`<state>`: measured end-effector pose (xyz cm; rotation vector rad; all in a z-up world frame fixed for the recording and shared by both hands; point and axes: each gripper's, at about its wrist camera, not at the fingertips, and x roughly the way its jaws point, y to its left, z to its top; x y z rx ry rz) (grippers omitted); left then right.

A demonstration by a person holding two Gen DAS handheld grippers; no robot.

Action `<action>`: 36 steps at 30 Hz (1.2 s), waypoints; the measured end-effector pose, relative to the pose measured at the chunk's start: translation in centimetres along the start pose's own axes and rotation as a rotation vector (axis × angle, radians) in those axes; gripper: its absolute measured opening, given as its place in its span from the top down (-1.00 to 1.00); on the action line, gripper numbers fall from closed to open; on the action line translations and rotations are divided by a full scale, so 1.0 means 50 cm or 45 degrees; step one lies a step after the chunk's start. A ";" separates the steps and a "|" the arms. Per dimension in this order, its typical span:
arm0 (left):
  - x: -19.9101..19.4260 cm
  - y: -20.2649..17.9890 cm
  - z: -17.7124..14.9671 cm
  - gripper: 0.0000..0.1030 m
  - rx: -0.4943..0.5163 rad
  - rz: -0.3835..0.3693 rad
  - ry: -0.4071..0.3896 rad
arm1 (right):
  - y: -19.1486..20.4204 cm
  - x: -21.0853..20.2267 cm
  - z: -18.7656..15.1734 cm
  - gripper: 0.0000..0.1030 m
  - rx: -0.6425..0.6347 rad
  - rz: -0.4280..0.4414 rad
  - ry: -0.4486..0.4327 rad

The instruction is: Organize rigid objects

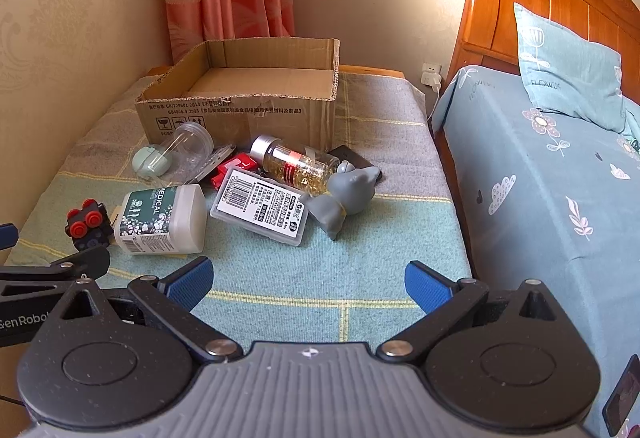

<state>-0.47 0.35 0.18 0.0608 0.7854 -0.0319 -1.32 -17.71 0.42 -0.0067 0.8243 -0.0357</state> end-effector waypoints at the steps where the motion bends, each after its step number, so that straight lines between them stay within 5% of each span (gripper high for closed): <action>1: 0.000 0.000 0.000 -0.99 0.000 0.000 -0.001 | 0.000 0.000 0.001 -1.00 0.000 -0.001 -0.001; 36: -0.001 -0.002 0.005 -0.99 -0.005 -0.003 -0.003 | 0.001 -0.008 0.000 -1.00 -0.007 0.002 -0.026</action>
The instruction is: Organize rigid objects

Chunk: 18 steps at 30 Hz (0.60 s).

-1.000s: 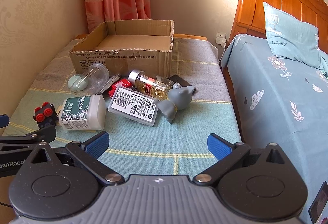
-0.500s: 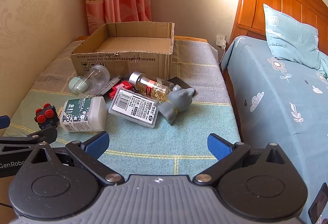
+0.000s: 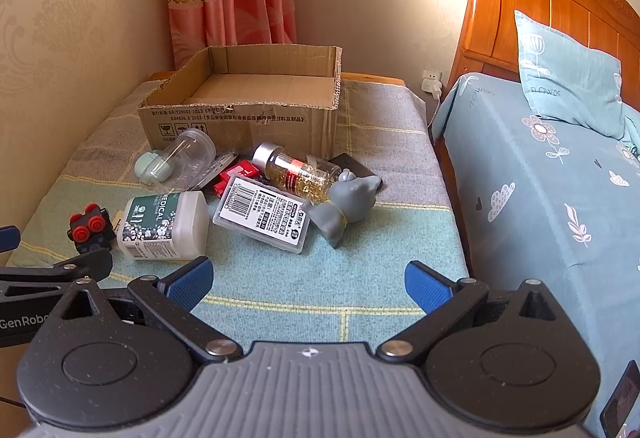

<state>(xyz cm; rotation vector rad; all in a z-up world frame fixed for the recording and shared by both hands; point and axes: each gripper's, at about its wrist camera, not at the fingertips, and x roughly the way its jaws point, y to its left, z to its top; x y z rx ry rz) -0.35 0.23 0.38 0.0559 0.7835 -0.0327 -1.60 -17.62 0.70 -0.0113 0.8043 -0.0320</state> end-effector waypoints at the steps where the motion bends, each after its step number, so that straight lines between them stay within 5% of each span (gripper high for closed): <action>1: 0.000 -0.001 0.001 -0.99 -0.001 0.000 -0.001 | 0.000 0.000 0.000 -1.00 -0.001 0.000 -0.001; 18: 0.019 0.012 0.016 -0.99 -0.003 -0.015 -0.017 | 0.009 0.007 0.017 -1.00 -0.065 0.021 -0.050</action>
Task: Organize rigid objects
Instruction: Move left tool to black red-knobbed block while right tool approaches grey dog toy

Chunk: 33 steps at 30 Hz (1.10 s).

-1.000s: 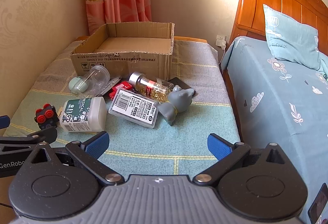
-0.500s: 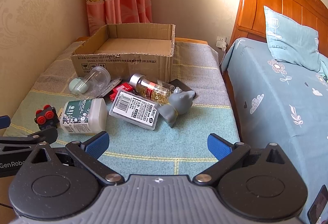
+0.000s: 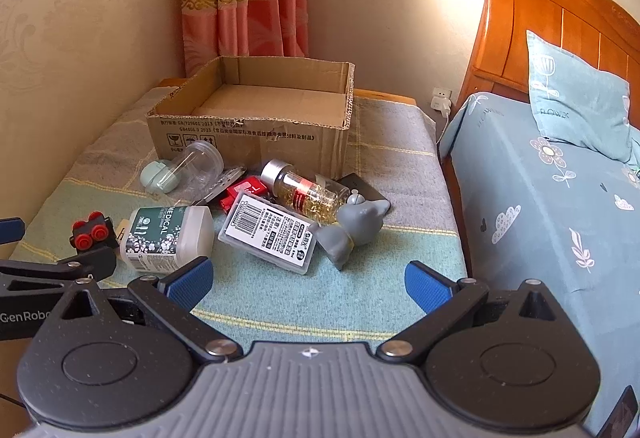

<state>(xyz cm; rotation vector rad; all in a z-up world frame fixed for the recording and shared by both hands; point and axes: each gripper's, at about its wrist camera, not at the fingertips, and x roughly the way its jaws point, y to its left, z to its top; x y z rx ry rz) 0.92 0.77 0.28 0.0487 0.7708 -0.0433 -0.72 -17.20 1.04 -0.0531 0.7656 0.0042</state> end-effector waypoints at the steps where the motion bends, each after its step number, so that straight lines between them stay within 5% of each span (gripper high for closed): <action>1: 0.003 0.001 0.001 -0.99 0.000 -0.007 0.001 | 0.000 0.002 0.000 -1.00 -0.004 0.005 -0.003; 9: 0.026 0.023 0.010 -0.99 0.019 -0.014 -0.023 | -0.021 0.032 -0.009 -1.00 -0.061 0.126 -0.048; 18: 0.085 0.081 0.003 -0.99 -0.038 0.009 0.022 | -0.067 0.118 -0.025 -1.00 -0.144 0.127 -0.022; 33: 0.120 0.094 -0.024 -0.99 0.003 -0.018 0.094 | -0.101 0.260 0.069 -1.00 -0.134 0.267 -0.040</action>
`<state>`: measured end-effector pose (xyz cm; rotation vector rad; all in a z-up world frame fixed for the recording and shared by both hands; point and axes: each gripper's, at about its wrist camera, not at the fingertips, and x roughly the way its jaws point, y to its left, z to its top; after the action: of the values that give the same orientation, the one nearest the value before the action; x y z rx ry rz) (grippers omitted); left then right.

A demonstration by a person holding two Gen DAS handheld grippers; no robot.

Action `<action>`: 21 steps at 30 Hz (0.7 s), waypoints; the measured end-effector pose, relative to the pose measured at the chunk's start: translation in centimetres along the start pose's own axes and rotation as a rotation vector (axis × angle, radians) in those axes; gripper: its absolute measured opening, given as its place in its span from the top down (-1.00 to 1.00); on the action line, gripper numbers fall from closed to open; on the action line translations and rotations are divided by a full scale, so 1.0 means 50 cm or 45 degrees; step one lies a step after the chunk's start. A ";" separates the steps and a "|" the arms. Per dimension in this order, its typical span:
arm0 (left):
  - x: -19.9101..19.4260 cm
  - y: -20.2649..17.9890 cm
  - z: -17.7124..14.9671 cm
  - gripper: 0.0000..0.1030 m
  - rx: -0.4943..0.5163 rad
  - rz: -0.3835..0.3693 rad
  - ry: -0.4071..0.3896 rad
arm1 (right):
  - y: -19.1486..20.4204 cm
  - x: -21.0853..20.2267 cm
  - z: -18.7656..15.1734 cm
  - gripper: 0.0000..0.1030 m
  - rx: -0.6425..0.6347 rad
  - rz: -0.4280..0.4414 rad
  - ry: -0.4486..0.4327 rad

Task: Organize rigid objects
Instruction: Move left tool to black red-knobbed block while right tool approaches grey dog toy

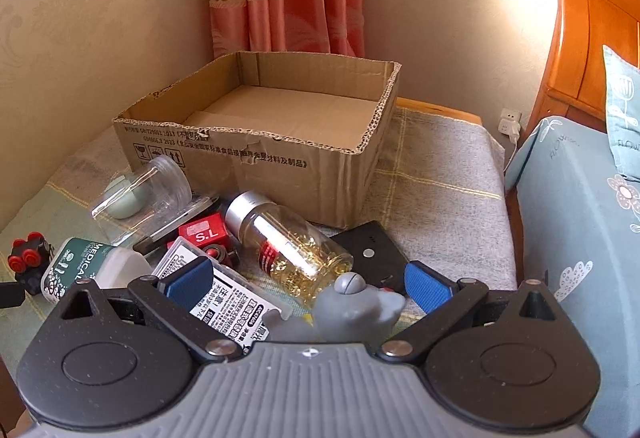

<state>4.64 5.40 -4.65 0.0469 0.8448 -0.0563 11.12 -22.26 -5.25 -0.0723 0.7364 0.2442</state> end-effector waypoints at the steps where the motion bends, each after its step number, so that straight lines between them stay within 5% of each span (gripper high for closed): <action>1: 0.001 0.002 -0.002 -0.99 -0.001 0.001 0.002 | 0.003 0.002 -0.002 -1.00 -0.010 0.001 0.006; 21: 0.018 0.042 0.001 -0.99 -0.026 0.086 -0.003 | 0.034 -0.109 -0.101 -1.00 0.008 0.020 0.072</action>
<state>5.43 7.48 -5.27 0.0562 0.8404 0.0158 3.51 -22.41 -5.27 -0.0675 0.7941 0.2552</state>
